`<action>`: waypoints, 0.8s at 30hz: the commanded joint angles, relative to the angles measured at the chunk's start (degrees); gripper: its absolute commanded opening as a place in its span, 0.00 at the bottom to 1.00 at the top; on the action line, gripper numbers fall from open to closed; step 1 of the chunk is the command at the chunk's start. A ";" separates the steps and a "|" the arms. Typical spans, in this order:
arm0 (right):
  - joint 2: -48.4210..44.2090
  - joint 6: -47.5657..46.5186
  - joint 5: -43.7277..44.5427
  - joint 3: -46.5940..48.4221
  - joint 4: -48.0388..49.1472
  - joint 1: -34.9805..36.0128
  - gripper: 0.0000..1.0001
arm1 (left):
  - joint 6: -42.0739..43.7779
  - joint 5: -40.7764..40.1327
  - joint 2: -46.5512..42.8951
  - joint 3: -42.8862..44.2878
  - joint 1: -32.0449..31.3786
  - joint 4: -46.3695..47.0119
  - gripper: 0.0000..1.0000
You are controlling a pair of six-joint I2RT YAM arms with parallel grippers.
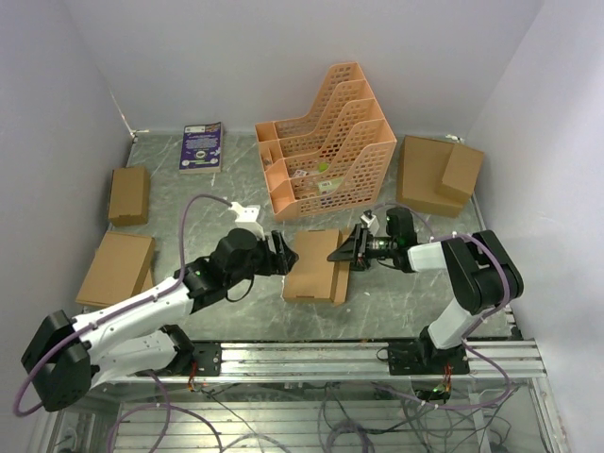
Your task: Fold the paper box
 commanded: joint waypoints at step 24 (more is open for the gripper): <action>-2.03 -36.69 8.16 12.09 -42.25 -10.31 0.88 | 10.38 12.69 26.49 15.86 0.12 3.92 0.55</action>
